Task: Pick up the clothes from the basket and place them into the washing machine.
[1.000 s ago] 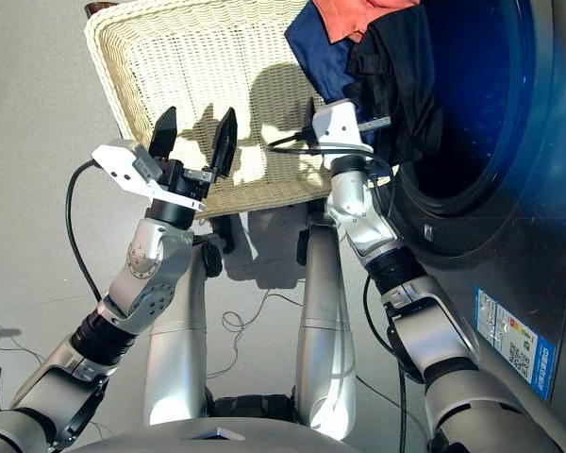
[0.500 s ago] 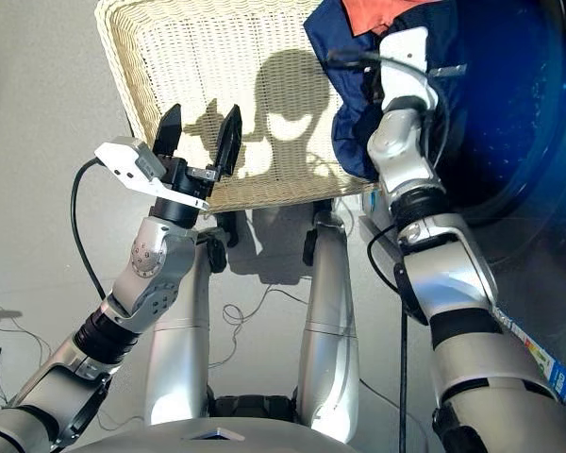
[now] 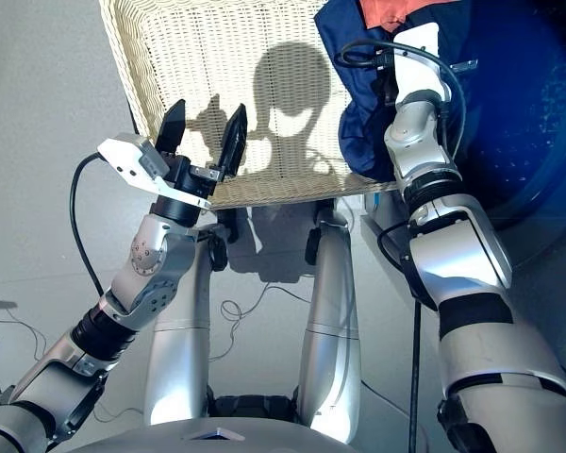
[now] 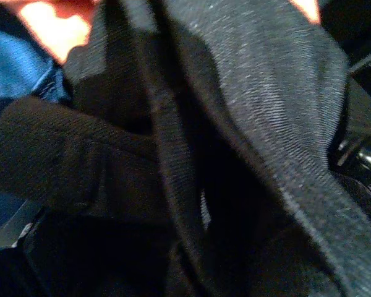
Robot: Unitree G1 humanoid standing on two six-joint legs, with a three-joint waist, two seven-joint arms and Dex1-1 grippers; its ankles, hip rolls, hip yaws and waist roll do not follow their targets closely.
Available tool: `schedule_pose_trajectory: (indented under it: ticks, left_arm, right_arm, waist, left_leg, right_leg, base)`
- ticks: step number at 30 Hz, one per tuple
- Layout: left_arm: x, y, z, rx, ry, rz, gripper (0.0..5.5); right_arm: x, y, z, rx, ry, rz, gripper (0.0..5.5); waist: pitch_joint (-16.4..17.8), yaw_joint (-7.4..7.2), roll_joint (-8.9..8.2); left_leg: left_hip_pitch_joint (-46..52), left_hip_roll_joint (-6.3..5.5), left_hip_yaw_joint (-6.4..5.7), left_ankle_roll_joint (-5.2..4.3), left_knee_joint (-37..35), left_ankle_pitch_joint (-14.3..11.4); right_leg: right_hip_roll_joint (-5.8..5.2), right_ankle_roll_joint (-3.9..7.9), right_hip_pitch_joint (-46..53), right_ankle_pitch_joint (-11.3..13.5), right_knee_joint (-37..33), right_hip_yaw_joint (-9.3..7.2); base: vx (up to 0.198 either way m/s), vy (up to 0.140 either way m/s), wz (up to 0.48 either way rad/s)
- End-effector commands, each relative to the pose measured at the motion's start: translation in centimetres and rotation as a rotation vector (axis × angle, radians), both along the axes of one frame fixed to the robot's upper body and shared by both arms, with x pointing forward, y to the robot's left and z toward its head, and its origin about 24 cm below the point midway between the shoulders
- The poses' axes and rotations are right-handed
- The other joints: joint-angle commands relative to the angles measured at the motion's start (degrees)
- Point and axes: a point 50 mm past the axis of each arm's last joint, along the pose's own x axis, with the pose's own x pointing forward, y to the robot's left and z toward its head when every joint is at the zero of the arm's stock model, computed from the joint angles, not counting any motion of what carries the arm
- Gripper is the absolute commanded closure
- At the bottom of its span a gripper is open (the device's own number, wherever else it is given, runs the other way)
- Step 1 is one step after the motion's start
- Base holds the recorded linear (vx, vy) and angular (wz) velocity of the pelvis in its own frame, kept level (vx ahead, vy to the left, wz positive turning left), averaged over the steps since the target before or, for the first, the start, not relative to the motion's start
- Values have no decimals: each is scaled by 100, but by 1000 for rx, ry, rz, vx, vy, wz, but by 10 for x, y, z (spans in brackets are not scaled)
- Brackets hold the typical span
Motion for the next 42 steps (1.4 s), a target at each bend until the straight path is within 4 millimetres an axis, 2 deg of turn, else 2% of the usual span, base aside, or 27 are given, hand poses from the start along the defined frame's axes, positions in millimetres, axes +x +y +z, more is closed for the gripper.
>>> schedule_pose_trajectory:
  ticks: [1, 5, 6, 7, 8, 15, 21, 29, 33, 36, 37, 39, 40, 41, 42]
  left_arm:
    - [-24, -2, 25, -49, -148, -79, 0]
    - [-22, 0, 26, -51, -152, -60, 0]
    - [-22, 1, 27, -53, -154, -54, 0]
    - [-21, 1, 27, -55, -151, -52, 0]
    - [-21, 1, 27, -58, -149, -49, 0]
    - [-19, 3, 27, -68, -139, -20, 0]
    - [-18, 5, 27, -67, -149, 3, 0]
    - [-19, 8, 28, -77, -157, 21, 0]
    - [-20, 10, 27, -80, -153, 23, 0]
    - [-22, 8, 25, -79, -145, -5, 0]
    - [-22, 8, 25, -81, -146, -4, 0]
    - [-23, 5, 22, -71, -130, -41, 0]
    - [-24, 5, 22, -73, -129, -48, 0]
    - [-24, 5, 23, -74, -129, -48, 0]
    - [-25, 4, 21, -55, -124, -60, 0]
  right_arm:
    - [-1, 4, 25, -81, -68, 29, 0]
    - [0, 22, 24, -105, -99, 82, 0]
    - [-1, 24, 24, -93, -117, 85, 194]
    - [-1, 26, 23, -90, -123, 87, 444]
    - [-2, 27, 23, -82, -143, 88, 550]
    - [-19, 14, 34, -11, -318, 49, 550]
    - [-51, -14, 46, -29, -513, -35, 550]
    - [-76, -43, 34, -22, -606, -180, 550]
    - [-79, -75, 25, -39, -546, -343, 550]
    - [-81, -115, 17, 60, -463, -500, 550]
    - [-81, -116, 18, 60, -464, -497, 550]
    - [-87, -148, 21, 151, -395, -589, 550]
    - [-90, -159, 24, 171, -376, -609, 550]
    - [-90, -159, 25, 170, -377, -607, 550]
    - [-96, -173, 28, 196, -340, -639, 550]
  waist:
    - [-91, 71, 242]
    - [-91, 70, 223]
    - [-91, 63, 214]
    - [-91, 56, 210]
    - [-91, 43, 200]
    - [-91, -59, 136]
    - [-91, -138, 47]
    - [-91, -180, 36]
    - [-91, -166, 48]
    - [-91, -118, 70]
    - [-91, -125, 78]
    - [-91, -65, 80]
    - [-91, -61, 94]
    - [-91, -70, 100]
    - [-91, -31, 106]
  left_leg:
    - [-102, 108, 0, -308, -161, 420]
    - [-126, 103, -10, -305, -165, 432]
    - [-120, 99, -15, -304, -170, 431]
    - [-114, 92, -18, -304, -171, 430]
    - [-115, 91, -18, -301, -175, 430]
    - [-119, 98, -20, -292, -176, 417]
    - [-110, 90, -49, -279, -171, 396]
    - [-126, 86, -78, -256, -120, 365]
    - [-135, 96, -86, -261, -102, 355]
    - [-137, 77, -95, -269, -89, 349]
    - [-143, 79, -95, -269, -88, 347]
    - [-139, 80, -93, -281, -77, 345]
    - [-145, 85, -93, -281, -81, 342]
    - [-149, 85, -95, -281, -80, 342]
    - [-143, 82, -97, -286, -88, 345]
  right_leg:
    - [-54, 275, 234, -17, -170, -83]
    - [-51, 271, 209, -16, -156, -102]
    - [-47, 271, 213, -18, -154, -97]
    - [-45, 271, 216, -19, -153, -97]
    - [-43, 268, 215, -23, -155, -97]
    - [-45, 282, 207, -21, -165, -98]
    - [-37, 289, 202, -52, -130, -110]
    - [-13, 289, 173, -106, -64, -99]
    - [-25, 292, 170, -117, -45, -95]
    - [-39, 299, 180, -114, -28, -100]
    - [-38, 299, 175, -113, -29, -99]
    - [-57, 304, 186, -101, -32, -103]
    - [-67, 310, 181, -95, -42, -106]
    - [-67, 310, 178, -94, -42, -107]
    - [-85, 313, 192, -91, -48, -109]
  base:
    - [0, 0, 0]
    - [0, 0, 0]
    - [0, 0, 0]
    - [0, 0, 0]
    - [0, 0, 0]
    - [0, 0, 0]
    - [0, 0, 0]
    - [0, 0, 0]
    - [0, 0, 0]
    - [0, 0, 0]
    - [0, 0, 0]
    - [0, 0, 0]
    - [0, 0, 0]
    - [0, 0, 0]
    - [0, 0, 0]
